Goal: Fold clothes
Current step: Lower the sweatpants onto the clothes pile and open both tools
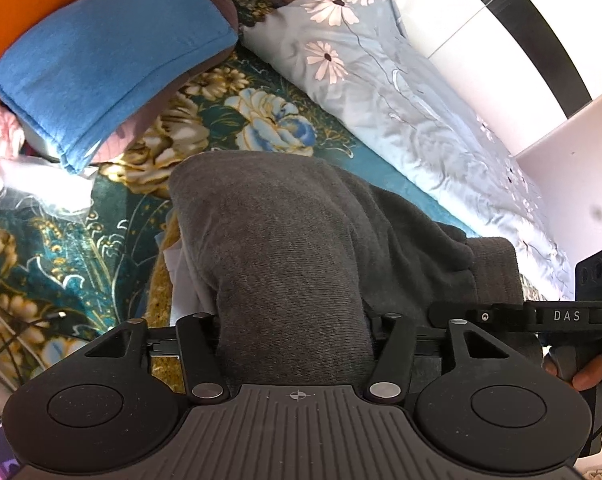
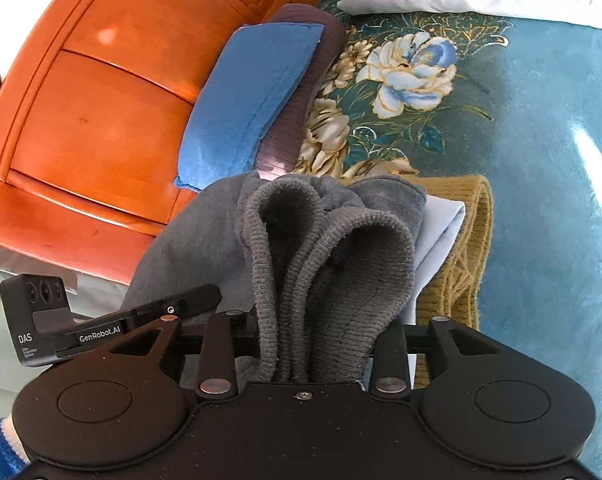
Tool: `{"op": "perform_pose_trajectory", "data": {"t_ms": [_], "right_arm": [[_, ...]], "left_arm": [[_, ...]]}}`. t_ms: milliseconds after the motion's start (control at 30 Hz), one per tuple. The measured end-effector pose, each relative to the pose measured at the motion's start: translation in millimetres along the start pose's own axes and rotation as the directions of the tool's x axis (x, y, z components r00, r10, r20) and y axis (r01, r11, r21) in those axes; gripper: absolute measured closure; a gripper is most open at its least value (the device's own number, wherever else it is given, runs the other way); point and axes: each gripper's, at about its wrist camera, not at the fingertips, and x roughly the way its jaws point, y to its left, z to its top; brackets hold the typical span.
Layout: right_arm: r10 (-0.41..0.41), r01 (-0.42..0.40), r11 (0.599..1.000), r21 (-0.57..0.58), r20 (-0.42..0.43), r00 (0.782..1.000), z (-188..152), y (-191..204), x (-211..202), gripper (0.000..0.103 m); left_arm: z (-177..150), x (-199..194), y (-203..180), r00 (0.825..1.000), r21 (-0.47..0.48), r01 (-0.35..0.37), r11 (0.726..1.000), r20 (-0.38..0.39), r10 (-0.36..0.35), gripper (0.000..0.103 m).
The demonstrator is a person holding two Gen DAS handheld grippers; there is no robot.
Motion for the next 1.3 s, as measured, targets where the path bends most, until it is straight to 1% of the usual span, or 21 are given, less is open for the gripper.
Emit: {"op": "perform_pose_trajectory", "data": {"t_ms": [33, 100, 133, 167, 200, 300, 400, 500, 600, 667, 700, 733, 767, 867, 967, 1067, 1133, 1200, 1300], "right_arm": [[-0.003, 0.003, 1.000, -0.006, -0.003, 1.000, 0, 2, -1, 0.065], [-0.009, 0.009, 1.000, -0.025, -0.006, 1.000, 0, 5, -3, 0.064], [-0.012, 0.012, 0.999, -0.034, -0.009, 1.000, 0, 7, -3, 0.063], [-0.017, 0.016, 0.999, -0.042, -0.010, 1.000, 0, 9, -5, 0.063], [-0.021, 0.021, 0.999, -0.050, -0.010, 1.000, 0, 11, -6, 0.061], [-0.036, 0.035, 0.996, -0.078, -0.005, 0.999, 0, 17, -11, 0.057], [-0.039, 0.039, 0.993, -0.112, 0.004, 0.999, -2, 19, -20, 0.056], [-0.048, 0.050, 0.988, -0.144, 0.017, 0.999, -5, 19, -32, 0.054], [-0.061, 0.068, 0.983, -0.173, 0.050, 0.997, -8, 17, -48, 0.049], [-0.070, 0.080, 0.980, -0.179, 0.063, 0.996, -9, 16, -55, 0.049], [-0.074, 0.086, 0.979, -0.183, 0.070, 0.995, -9, 15, -59, 0.049], [-0.081, 0.093, 0.979, -0.180, 0.073, 0.994, -9, 13, -60, 0.049], [-0.090, 0.102, 0.980, -0.174, 0.074, 0.993, -9, 10, -60, 0.049], [-0.107, 0.118, 0.982, -0.148, 0.076, 0.991, -9, 4, -57, 0.049], [-0.108, 0.119, 0.982, -0.146, 0.084, 0.991, -9, 5, -57, 0.049], [-0.098, 0.113, 0.980, -0.165, 0.096, 0.990, -10, 10, -61, 0.049], [-0.093, 0.113, 0.974, -0.194, 0.108, 0.990, -12, 15, -68, 0.049], [-0.086, 0.112, 0.968, -0.224, 0.121, 0.989, -14, 19, -76, 0.049], [-0.077, 0.110, 0.960, -0.259, 0.135, 0.988, -21, 24, -89, 0.048]], "left_arm": [[1, -2, -1, 1.000, 0.002, -0.012, 1.000, -0.007, 0.012, 0.039], [2, -7, -3, 0.999, 0.012, -0.038, 0.999, -0.010, 0.038, 0.035], [2, -11, -5, 0.999, 0.020, -0.054, 0.998, -0.005, 0.055, 0.031], [2, -14, -6, 0.997, 0.028, -0.071, 0.997, 0.000, 0.071, 0.029], [3, -18, -7, 0.996, 0.036, -0.087, 0.996, 0.005, 0.087, 0.025], [3, -30, -10, 0.991, 0.050, -0.129, 0.990, 0.027, 0.128, 0.023], [2, -39, -12, 0.987, 0.047, -0.156, 0.987, 0.049, 0.154, 0.021], [0, -45, -12, 0.983, 0.040, -0.177, 0.983, 0.054, 0.175, 0.020], [-4, -49, -10, 0.981, 0.030, -0.186, 0.982, 0.059, 0.184, 0.020], [-5, -50, -9, 0.981, 0.026, -0.188, 0.982, 0.060, 0.186, 0.019], [-6, -50, -8, 0.980, 0.024, -0.190, 0.981, 0.060, 0.189, 0.017], [-6, -50, -7, 0.980, 0.020, -0.193, 0.981, 0.059, 0.192, 0.014], [-6, -48, -6, 0.979, 0.017, -0.195, 0.981, 0.057, 0.194, 0.014], [-5, -44, -4, 0.979, 0.010, -0.197, 0.980, 0.051, 0.196, 0.012], [-3, -45, -7, 0.979, 0.012, -0.198, 0.980, 0.053, 0.197, 0.012], [-3, -58, -14, 0.976, 0.037, -0.207, 0.978, 0.074, 0.204, 0.013], [-3, -70, -18, 0.972, 0.032, -0.217, 0.976, 0.100, 0.213, 0.013], [-3, -85, -24, 0.968, 0.026, -0.217, 0.976, 0.138, 0.211, 0.012], [-4, -100, -37, 0.958, 0.036, -0.225, 0.974, 0.193, 0.214, 0.008]]}}
